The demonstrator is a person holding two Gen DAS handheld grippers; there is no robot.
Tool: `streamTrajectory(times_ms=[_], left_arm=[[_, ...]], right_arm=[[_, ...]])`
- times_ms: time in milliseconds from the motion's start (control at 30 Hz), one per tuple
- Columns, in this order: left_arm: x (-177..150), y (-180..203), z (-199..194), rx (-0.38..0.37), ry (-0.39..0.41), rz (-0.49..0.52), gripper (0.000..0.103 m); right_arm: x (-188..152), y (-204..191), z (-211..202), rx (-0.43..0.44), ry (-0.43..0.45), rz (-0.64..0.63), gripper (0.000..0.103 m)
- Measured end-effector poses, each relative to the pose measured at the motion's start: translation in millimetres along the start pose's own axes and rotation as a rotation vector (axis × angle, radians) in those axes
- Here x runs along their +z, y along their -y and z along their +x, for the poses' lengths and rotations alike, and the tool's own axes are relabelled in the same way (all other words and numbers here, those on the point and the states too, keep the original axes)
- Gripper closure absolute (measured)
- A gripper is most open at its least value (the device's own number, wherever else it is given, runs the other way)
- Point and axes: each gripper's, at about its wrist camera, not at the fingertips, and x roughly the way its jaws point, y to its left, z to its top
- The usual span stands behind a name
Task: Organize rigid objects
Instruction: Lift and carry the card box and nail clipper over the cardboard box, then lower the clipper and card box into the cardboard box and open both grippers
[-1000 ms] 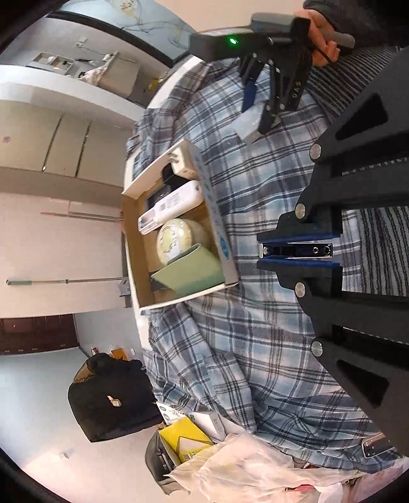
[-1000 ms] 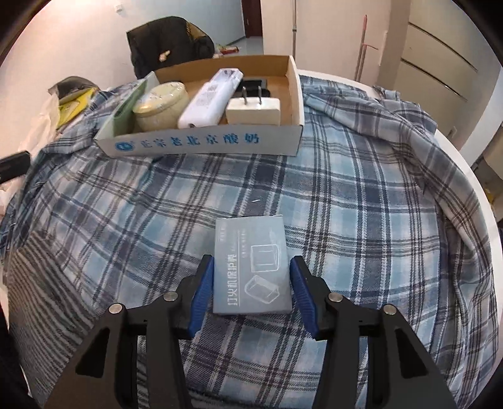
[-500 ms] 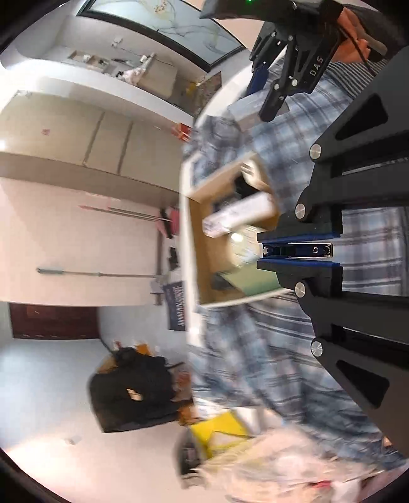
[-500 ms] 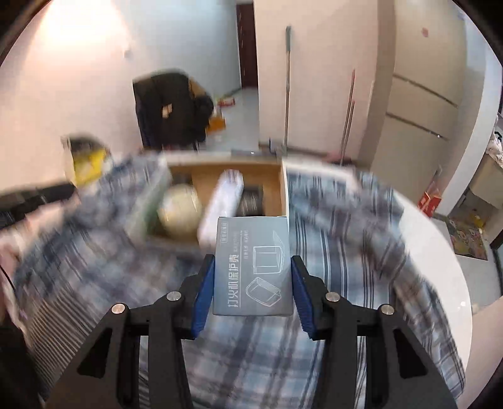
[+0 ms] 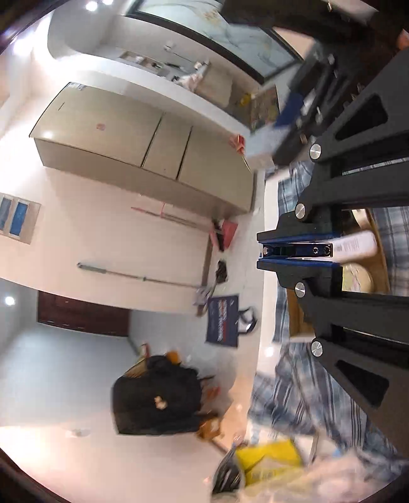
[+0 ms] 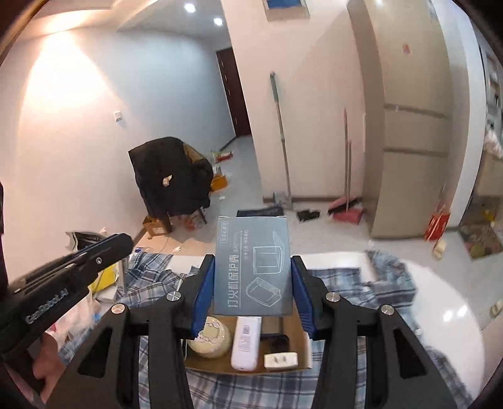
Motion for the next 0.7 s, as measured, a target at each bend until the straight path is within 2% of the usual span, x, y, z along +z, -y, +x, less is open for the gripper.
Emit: streamTrajectory(times_ms=[133,200,267,400,467,533,700], left_arm=[[-20,-6,43,0.07,-0.022,0.039,0.093],[-33,-9,72,0.084,-0.072,0.074,0.093],[-42,-14,94,0.113,-0.12,0.059,0.093],[-59,-32,131,0.077,-0.196,0.013,0.093],[-68,-35,140,0.072,-0.188,0.012,0.093],[-76,-33,153,0.037,-0.218,0.015,0.093],[-86,-34,169,0.114,-0.246,0.014,0.093]], right_arm=[[-21,6,45,-0.018,-0.079,-0.037,0.058],[-34,15,67,-0.011,-0.133,-0.026,0.058],[-45,27,93,-0.026,-0.218,0.022,0.058],[-60,42,122,-0.007,-0.303,0.07,0.058],[-64,47,131,-0.004,-0.331,0.083,0.058],[-67,49,136,-0.008,-0.346,0.082,0.057],[-71,53,141,-0.019,-0.358,0.064,0.057]])
